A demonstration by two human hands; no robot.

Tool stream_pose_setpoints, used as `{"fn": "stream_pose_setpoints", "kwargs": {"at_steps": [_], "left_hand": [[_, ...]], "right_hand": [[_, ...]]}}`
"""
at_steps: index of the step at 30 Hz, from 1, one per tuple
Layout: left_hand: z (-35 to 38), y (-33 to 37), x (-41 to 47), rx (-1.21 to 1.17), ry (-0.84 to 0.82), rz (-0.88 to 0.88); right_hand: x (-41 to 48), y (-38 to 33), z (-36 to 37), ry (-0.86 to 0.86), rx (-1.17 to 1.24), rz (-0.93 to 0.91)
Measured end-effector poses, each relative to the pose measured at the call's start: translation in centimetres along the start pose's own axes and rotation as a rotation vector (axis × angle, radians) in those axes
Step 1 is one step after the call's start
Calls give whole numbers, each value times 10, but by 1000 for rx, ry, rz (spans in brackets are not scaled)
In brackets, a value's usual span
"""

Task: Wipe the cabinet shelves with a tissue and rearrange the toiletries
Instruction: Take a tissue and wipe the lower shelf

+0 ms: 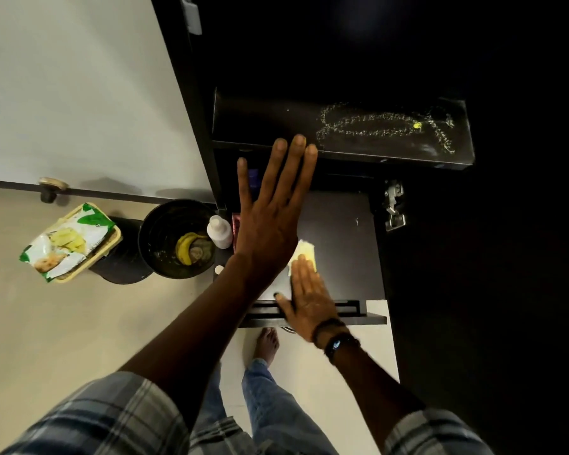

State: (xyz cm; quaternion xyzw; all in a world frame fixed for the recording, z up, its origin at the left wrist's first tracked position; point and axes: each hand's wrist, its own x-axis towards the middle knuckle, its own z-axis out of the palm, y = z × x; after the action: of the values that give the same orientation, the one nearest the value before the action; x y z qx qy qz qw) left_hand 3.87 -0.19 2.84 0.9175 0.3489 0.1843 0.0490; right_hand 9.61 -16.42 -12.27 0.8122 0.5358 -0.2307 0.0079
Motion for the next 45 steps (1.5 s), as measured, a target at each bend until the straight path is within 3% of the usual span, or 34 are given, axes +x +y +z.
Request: {"fn": "stream_pose_setpoints", "kwargs": {"at_steps": [4,8,13,18,24,28,31,34,39,41,45], "left_hand": [[3,-3,0,4,10,10],[5,-1,0,-2,18,1],[11,-2,0,6,15,-6],[9,-1,0,21,19,-4],[9,-2,0,14,33,-10],[8,-1,1,10,32,-4],[10,-1,1,-4,35,-8],[9,1,0,9,32,-12],[7,-1,1,24,20,-10],[7,-3,1,25,19,-7],[12,-1,1,20,25,-14]], "right_hand": [[-43,15,13,-56,-43,-68],[-39,73,-14,-36,-13,164],[50,91,-62,-12,-20,317],[113,75,-88,-84,11,314],[55,68,-81,-96,-14,136],[87,93,-94,-116,-83,272],[138,96,-114,-134,3,384],[165,82,-126,-122,10,341],[114,59,-88,-76,-57,24],[74,60,-71,-59,-49,10],[35,82,-61,33,27,173]]}}
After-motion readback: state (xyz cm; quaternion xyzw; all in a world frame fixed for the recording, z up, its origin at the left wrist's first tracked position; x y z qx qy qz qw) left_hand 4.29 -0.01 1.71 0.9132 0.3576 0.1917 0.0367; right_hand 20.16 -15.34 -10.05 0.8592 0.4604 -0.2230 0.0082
